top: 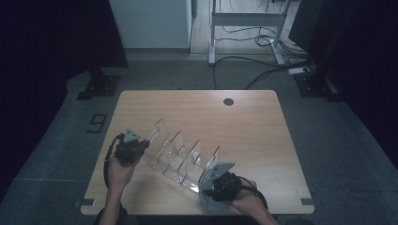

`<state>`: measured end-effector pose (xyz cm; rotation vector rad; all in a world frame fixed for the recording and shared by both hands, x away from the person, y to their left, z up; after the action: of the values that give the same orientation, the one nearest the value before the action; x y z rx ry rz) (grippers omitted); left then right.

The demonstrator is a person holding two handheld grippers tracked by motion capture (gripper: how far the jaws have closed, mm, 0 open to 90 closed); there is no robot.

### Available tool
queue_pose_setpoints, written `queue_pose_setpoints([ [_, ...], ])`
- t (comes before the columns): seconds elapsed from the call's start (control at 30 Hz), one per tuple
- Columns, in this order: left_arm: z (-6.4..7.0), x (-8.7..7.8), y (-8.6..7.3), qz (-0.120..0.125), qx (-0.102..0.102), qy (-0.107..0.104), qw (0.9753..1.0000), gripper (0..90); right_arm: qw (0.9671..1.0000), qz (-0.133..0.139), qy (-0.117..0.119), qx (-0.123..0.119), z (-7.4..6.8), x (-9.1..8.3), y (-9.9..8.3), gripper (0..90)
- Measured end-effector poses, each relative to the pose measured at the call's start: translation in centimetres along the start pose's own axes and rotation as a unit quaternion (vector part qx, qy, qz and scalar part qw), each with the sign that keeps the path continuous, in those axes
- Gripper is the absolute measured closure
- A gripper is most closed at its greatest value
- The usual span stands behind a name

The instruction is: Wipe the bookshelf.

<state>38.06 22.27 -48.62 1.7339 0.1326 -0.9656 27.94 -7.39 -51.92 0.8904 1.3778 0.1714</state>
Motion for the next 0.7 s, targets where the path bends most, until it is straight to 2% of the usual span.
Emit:
queue_pose_setpoints([
  [0.03,-0.1,-0.1,-0.1,0.001,0.007,-0.006,1.0,85.1,1.0,0.001,0.001,0.004,0.2,0.0,0.0,60.8],
  [0.2,-0.1,-0.2,-0.1,-0.001,0.012,-0.012,0.9999,85.5,0.9999,0.004,-0.005,0.016,0.8,-0.1,-0.1,60.7],
  [0.33,-0.1,-0.2,-0.1,-0.001,0.015,-0.011,0.9998,85.5,0.9992,0.006,-0.016,0.037,2.2,0.0,-0.3,60.7],
  [0.7,-0.2,-0.2,-0.1,0.0,0.016,-0.017,0.9997,85.5,0.9967,0.011,-0.041,0.069,5.0,-0.1,-0.4,60.8],
])
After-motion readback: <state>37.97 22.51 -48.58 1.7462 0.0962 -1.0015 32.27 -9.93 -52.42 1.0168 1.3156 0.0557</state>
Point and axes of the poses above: each handheld gripper's, and its own axes: x roughly forward along the jaws, y roughly out of its top, z roughly to its right, the point moved 5 cm from there along x, roughly forward along the jaws, and after that the axes turned 2 degrees about x, right-handed, at the moved point
